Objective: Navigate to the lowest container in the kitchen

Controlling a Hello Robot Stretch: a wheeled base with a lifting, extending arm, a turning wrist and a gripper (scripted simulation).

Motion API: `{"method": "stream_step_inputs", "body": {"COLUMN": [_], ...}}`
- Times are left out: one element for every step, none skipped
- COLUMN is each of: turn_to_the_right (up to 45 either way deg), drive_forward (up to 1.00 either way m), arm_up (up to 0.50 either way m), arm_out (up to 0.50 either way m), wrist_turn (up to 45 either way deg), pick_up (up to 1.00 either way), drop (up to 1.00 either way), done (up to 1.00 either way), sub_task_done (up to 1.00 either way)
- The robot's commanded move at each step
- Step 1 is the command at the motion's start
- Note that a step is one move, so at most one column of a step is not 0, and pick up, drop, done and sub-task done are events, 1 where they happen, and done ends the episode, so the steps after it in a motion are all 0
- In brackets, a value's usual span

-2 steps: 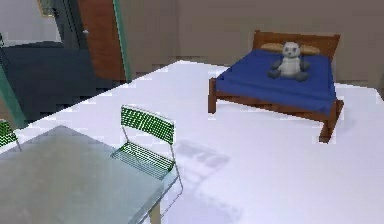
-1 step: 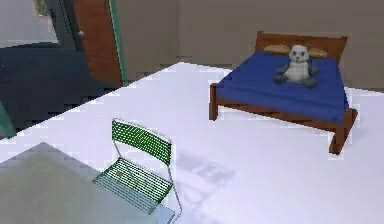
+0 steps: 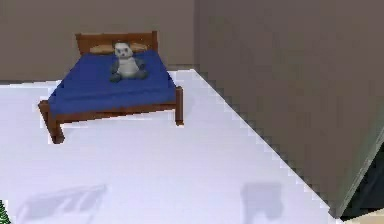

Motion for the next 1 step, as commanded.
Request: {"method": "stream_step_inputs", "body": {"turn_to_the_right": [45.0], "drive_forward": [0.00], "arm_up": [0.00], "arm_out": [0.00], "wrist_turn": [0.0], "pick_up": [0.00], "drop": [0.00], "done": [0.00], "sub_task_done": [0.00]}}
